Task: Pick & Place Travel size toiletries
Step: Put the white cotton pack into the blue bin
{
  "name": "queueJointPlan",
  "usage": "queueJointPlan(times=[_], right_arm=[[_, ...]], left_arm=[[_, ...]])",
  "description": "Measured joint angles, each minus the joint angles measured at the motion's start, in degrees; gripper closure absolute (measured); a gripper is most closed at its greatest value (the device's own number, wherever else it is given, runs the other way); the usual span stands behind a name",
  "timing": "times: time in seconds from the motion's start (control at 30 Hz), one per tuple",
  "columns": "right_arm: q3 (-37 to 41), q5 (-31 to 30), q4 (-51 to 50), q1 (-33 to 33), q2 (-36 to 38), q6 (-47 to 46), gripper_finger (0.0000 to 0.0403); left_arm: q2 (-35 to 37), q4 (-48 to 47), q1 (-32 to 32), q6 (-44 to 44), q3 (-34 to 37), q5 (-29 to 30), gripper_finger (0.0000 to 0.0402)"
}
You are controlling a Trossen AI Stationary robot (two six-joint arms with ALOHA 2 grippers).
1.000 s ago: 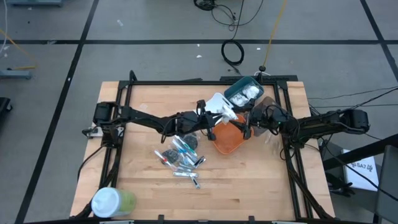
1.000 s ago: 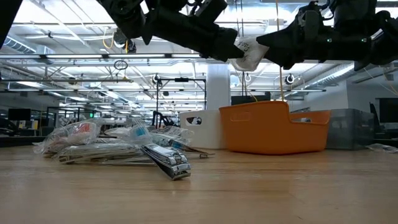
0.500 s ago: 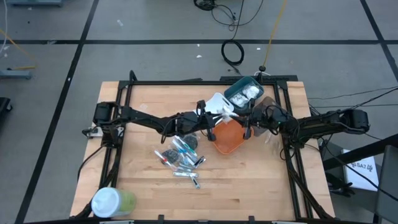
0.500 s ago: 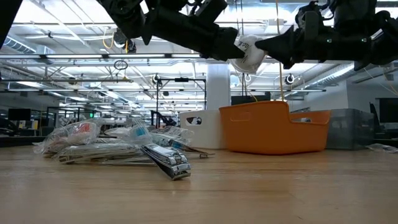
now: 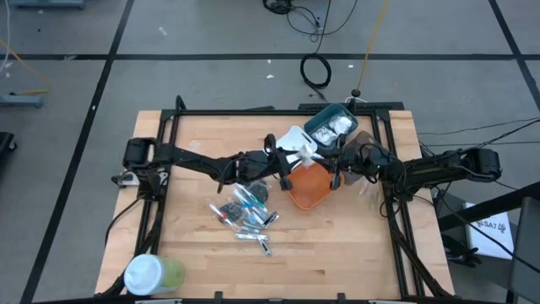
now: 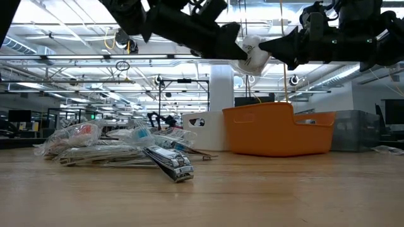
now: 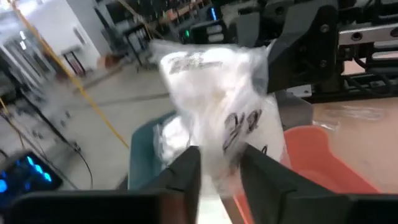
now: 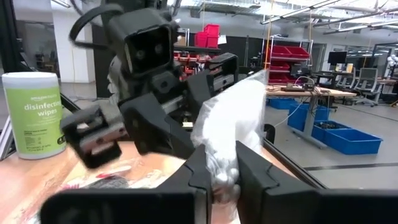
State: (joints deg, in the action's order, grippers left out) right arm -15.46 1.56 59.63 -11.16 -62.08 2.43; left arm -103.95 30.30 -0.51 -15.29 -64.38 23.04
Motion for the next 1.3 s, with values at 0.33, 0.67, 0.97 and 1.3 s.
queueJointPlan(times=[0.33,0.67,0.97,1.3], right_arm=[[0.0,0.0,-7.2,-1.7,6.3,0.7,0.0375],[0.0,-14.8,-33.8,-8.7,22.9,4.9,0.0381],[0.0,-21.5,-30.7,-18.5,14.0,10.5,0.0381],[-1.3,-16.4,-23.0,-25.5,-1.9,9.3,0.0351]], left_arm=[[24.4,-33.9,-0.4,14.3,2.0,5.3,0.0156],[44.3,-29.3,-0.4,24.5,25.7,13.1,0.018],[48.9,-16.8,-0.4,27.8,37.6,13.1,0.0188],[47.6,-16.2,-0.4,27.8,37.7,13.0,0.0188]])
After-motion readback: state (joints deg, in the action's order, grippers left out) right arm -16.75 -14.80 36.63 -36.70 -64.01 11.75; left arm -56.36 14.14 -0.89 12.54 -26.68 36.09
